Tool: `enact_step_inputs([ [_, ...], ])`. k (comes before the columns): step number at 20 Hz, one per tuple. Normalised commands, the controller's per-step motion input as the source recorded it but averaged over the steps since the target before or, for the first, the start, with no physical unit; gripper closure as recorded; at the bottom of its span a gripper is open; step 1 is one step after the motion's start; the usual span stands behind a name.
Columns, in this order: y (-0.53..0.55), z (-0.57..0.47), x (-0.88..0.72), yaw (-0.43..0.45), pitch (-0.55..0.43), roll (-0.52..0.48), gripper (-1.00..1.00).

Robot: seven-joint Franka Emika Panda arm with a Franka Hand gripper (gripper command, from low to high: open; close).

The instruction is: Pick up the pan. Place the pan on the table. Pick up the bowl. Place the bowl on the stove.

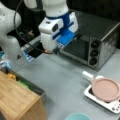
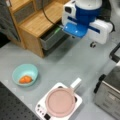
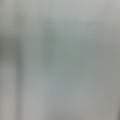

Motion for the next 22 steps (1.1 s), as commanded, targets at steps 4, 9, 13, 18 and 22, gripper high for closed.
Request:
enact_step_inputs([
  [4,0.09,-0.03,0.54,-0.141,0.190,0.036,-1.00],
  [9,0.09,-0.09,0.50,-0.165,0.103,0.097,-1.00],
  [13,0.07,-0.08,0.31,-0.096,0.061,0.076,-1.00],
  [18,0.11,-0.06,0.17,-0.091,0.035,0.051,-1.00],
  [22,0.18,-0.09,0.14,-0.099,0.031,0.035,-1.00],
])
